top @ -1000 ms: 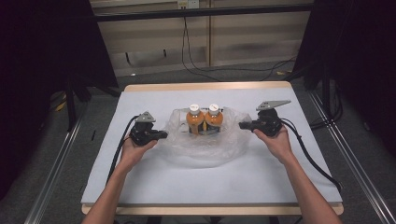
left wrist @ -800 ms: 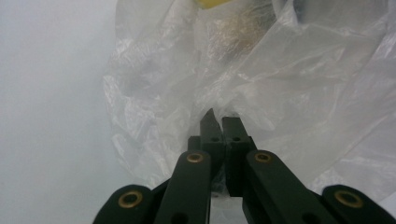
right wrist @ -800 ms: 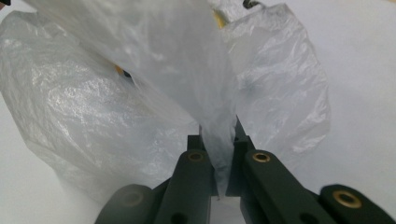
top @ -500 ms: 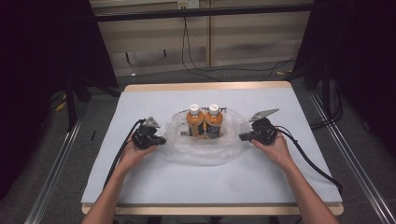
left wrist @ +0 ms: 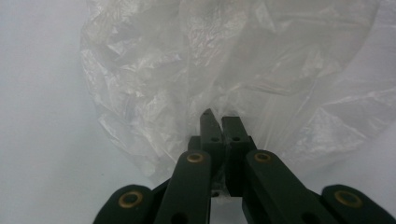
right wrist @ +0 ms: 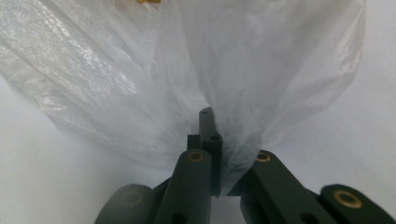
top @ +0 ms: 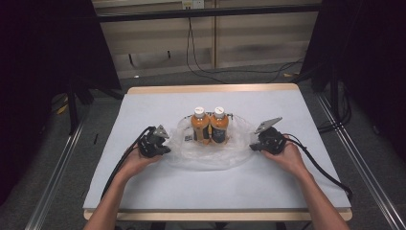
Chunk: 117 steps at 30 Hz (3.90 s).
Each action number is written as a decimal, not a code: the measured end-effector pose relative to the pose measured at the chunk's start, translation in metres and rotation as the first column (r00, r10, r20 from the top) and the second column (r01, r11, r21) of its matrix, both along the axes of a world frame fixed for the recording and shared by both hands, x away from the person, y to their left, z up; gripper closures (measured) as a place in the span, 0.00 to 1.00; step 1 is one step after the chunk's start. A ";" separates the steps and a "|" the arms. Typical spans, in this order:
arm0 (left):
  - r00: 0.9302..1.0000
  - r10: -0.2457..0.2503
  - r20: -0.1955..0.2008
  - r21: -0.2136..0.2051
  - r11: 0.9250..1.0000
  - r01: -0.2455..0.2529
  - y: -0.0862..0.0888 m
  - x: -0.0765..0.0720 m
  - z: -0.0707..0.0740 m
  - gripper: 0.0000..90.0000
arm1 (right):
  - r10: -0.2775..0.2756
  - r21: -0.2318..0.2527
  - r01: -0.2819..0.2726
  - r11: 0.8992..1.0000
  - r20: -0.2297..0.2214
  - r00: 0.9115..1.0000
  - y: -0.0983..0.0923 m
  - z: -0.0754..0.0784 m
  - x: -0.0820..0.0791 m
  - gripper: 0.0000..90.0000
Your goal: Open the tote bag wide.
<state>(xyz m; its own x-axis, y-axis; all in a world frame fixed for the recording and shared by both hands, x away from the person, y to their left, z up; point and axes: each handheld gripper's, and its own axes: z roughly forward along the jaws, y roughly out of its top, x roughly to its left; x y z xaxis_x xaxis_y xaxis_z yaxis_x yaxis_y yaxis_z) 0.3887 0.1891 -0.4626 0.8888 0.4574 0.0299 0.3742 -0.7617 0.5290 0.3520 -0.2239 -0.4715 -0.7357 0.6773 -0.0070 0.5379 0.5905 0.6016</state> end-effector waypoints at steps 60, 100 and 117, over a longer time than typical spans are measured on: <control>0.998 -0.070 0.004 -0.072 0.995 0.070 -0.055 0.037 0.023 0.97 | 0.188 0.012 -0.187 0.982 -0.041 0.981 0.059 0.042 0.041 1.00; 0.995 -0.092 0.035 0.231 0.969 0.082 -0.056 0.045 0.006 1.00 | 0.117 -0.373 -0.124 0.919 -0.040 0.992 0.026 0.013 0.047 1.00; 0.996 -0.092 0.014 0.212 0.973 0.087 -0.039 0.054 0.006 1.00 | 0.089 -0.323 -0.101 0.941 -0.051 0.995 0.010 0.013 0.049 1.00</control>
<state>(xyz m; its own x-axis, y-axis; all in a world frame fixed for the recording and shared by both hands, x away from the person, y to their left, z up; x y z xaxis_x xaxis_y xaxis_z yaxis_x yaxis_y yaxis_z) 0.4430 0.1502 -0.4566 0.9238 0.3569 0.1385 0.2886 -0.8869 0.3608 0.4009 -0.2141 -0.4587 -0.8003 0.5693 -0.1881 0.4868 0.8001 0.3505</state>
